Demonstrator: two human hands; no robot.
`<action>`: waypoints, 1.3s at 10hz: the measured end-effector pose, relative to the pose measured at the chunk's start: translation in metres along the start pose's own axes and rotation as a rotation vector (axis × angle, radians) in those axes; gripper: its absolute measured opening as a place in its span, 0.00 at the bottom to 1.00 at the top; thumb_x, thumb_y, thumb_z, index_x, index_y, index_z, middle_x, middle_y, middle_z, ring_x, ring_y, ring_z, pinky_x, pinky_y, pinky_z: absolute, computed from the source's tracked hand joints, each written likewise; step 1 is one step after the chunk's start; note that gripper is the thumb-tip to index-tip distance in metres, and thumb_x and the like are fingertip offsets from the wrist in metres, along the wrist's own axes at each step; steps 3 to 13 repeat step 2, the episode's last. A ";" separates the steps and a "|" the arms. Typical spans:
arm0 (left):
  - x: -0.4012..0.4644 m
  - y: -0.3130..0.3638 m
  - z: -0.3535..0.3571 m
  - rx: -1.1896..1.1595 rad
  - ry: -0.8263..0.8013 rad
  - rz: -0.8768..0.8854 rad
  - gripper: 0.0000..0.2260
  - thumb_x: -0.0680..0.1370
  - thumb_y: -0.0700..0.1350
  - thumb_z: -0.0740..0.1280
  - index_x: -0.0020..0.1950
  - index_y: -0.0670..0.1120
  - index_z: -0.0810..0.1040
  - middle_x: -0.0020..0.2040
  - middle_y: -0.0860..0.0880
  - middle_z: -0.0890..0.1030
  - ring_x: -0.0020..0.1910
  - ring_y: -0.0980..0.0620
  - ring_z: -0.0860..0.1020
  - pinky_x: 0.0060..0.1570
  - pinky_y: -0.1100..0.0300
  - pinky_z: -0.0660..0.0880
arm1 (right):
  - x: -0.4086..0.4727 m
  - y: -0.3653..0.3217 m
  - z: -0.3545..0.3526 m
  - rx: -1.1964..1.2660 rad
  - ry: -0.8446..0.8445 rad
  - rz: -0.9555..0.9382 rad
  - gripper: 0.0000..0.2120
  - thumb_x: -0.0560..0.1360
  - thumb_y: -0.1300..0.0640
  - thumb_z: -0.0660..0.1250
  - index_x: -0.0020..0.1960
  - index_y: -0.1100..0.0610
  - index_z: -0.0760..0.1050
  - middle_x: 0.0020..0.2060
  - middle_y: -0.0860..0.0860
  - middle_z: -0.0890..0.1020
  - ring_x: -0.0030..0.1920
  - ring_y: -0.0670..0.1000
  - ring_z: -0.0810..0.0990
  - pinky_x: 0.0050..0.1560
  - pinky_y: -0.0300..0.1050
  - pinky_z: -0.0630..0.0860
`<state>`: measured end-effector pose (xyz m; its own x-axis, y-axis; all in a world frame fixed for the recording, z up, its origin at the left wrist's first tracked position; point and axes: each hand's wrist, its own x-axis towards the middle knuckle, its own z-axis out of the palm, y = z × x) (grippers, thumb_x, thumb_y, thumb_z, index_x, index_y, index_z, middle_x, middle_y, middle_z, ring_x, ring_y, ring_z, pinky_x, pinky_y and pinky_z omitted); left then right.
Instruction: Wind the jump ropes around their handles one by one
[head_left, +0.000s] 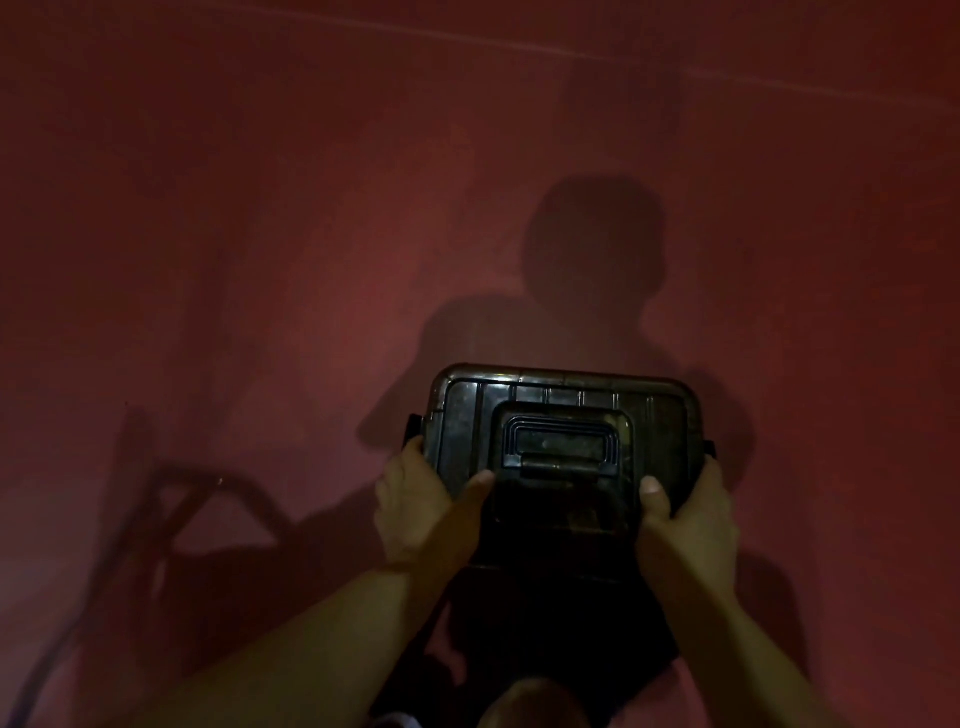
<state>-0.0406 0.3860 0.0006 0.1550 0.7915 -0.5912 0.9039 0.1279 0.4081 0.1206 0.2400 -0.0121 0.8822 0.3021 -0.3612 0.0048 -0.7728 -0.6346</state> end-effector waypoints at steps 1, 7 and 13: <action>-0.002 0.008 -0.003 0.096 0.046 -0.010 0.46 0.69 0.65 0.71 0.80 0.52 0.52 0.76 0.43 0.62 0.73 0.39 0.63 0.69 0.43 0.64 | 0.001 0.003 0.001 -0.008 0.005 -0.009 0.22 0.76 0.57 0.67 0.69 0.55 0.68 0.61 0.57 0.77 0.61 0.61 0.74 0.61 0.55 0.71; 0.011 0.000 -0.008 -0.022 -0.036 -0.187 0.61 0.61 0.67 0.77 0.80 0.55 0.41 0.80 0.42 0.52 0.77 0.38 0.56 0.74 0.42 0.59 | -0.003 0.000 -0.003 -0.129 0.030 0.107 0.24 0.75 0.50 0.68 0.70 0.48 0.66 0.66 0.55 0.72 0.64 0.63 0.70 0.62 0.61 0.69; 0.011 0.000 -0.008 -0.022 -0.036 -0.187 0.61 0.61 0.67 0.77 0.80 0.55 0.41 0.80 0.42 0.52 0.77 0.38 0.56 0.74 0.42 0.59 | -0.003 0.000 -0.003 -0.129 0.030 0.107 0.24 0.75 0.50 0.68 0.70 0.48 0.66 0.66 0.55 0.72 0.64 0.63 0.70 0.62 0.61 0.69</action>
